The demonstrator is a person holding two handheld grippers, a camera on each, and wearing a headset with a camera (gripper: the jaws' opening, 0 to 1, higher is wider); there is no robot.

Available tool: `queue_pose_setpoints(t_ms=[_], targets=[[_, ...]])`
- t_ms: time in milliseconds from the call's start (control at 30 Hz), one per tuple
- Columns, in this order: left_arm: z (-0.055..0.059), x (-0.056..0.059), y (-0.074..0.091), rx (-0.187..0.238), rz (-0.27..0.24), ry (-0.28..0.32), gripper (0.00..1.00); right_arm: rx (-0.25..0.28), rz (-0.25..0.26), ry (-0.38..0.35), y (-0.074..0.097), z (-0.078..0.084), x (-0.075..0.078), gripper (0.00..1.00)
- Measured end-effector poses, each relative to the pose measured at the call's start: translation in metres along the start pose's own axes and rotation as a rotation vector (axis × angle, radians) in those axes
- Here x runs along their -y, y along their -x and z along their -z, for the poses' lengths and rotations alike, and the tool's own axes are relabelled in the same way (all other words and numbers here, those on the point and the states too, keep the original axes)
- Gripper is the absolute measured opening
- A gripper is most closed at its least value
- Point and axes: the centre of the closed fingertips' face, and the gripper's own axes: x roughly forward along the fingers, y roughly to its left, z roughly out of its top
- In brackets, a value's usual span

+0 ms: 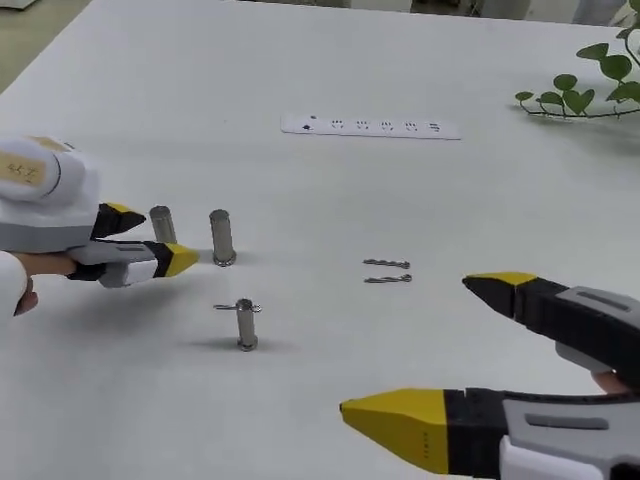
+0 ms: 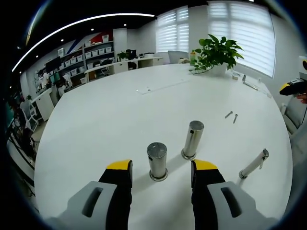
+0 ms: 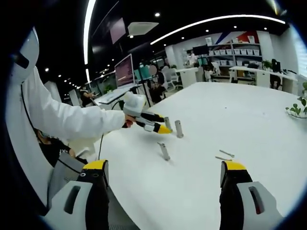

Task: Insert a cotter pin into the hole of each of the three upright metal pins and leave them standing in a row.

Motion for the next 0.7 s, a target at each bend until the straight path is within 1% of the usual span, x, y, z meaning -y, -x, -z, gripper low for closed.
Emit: queue_pose_setpoints(t_ms=[100,200,267,333,433,533,600,700], targets=[[0.0008,-0.0013,-0.0026,-0.003,-0.004,-0.009,0.4,-0.012,0.008,0.004,0.0001,0.0018,0.0016,0.95],[0.0023,-0.0048,-0.0041,-0.007,-0.017,-0.02,0.38,-0.021,0.009,0.007,-0.001,0.0032,0.0024,0.95],[0.0027,-0.0048,-0.0049,-0.007,-0.014,-0.033,0.32,-0.022,0.007,0.005,-0.0011,0.004,0.0024,0.94],[0.0022,-0.005,-0.0059,-0.005,-0.014,-0.049,0.29,-0.022,0.008,0.002,-0.0013,0.0047,0.0027,0.94],[0.0002,-0.0031,-0.0073,0.005,-0.008,-0.049,0.24,-0.027,0.012,0.003,-0.0019,0.0062,0.0031,0.94],[-0.001,-0.0031,-0.0083,0.007,-0.019,-0.071,0.17,-0.032,0.014,0.001,-0.003,0.0075,0.0038,0.93],[-0.0012,-0.0058,-0.0078,0.008,-0.034,-0.065,0.11,-0.034,0.013,-0.001,-0.0035,0.0081,0.0034,0.93],[-0.0004,-0.0057,-0.0054,0.004,-0.012,-0.043,0.11,-0.039,0.014,-0.001,-0.0034,0.0107,0.0026,0.93]])
